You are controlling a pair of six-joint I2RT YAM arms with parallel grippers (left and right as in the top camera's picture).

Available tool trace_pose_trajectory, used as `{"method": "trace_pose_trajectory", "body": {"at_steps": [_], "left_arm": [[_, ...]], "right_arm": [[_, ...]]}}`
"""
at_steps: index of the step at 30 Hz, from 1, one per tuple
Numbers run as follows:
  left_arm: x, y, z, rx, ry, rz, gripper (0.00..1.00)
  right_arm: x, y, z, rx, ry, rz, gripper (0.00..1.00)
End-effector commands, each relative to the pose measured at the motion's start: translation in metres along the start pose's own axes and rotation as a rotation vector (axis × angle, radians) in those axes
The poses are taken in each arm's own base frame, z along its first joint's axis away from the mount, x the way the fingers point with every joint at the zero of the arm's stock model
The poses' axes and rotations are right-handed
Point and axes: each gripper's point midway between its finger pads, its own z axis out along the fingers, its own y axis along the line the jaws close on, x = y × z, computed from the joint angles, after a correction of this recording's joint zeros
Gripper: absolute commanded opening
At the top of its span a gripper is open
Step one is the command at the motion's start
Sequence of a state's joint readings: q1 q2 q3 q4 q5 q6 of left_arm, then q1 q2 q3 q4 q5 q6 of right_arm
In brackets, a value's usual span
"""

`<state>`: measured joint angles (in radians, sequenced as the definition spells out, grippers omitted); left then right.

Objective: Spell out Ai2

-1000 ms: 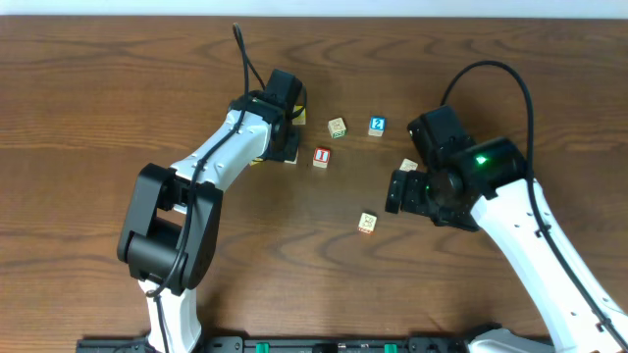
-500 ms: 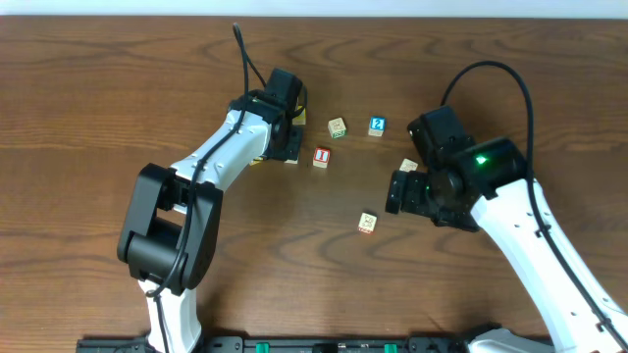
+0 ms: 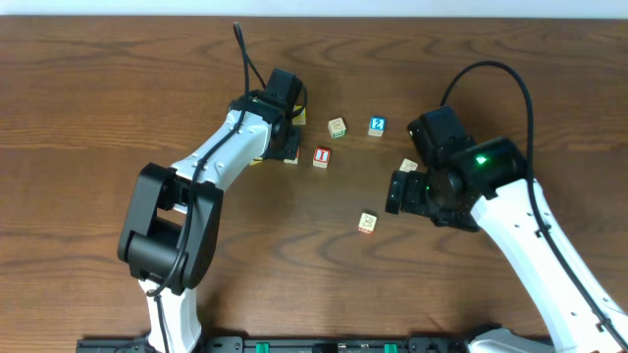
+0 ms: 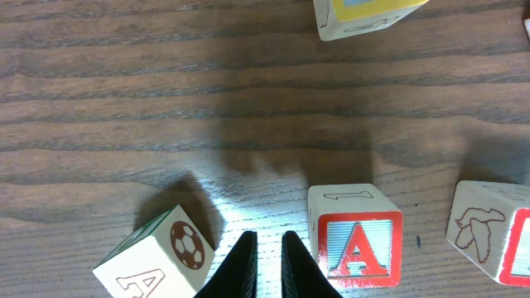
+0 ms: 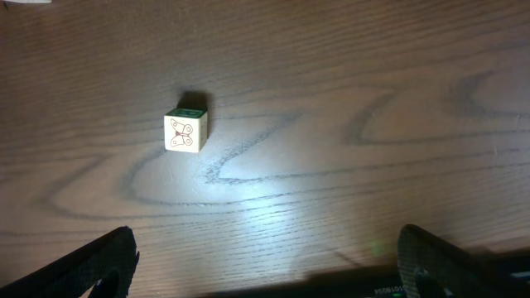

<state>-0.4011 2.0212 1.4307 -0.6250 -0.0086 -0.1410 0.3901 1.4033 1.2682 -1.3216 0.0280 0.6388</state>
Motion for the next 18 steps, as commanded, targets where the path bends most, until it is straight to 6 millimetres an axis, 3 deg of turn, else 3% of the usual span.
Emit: {"method": "trace_pose_trajectory", "body": {"at_steps": [1,11,18], "left_arm": [[0.002,0.005,0.007,-0.028,0.012,0.003,0.12],[0.013,0.001,0.032,-0.015,0.068,0.006,0.11],[0.009,-0.003,0.033,0.008,0.050,0.005,0.11]], "right_arm": [[-0.004,-0.003,-0.004,0.007,-0.021,-0.005,0.99],[-0.003,-0.003,-0.004,0.008,-0.020,-0.006,0.99],[-0.004,-0.004,-0.004,0.010,-0.023,-0.005,0.99]]}}
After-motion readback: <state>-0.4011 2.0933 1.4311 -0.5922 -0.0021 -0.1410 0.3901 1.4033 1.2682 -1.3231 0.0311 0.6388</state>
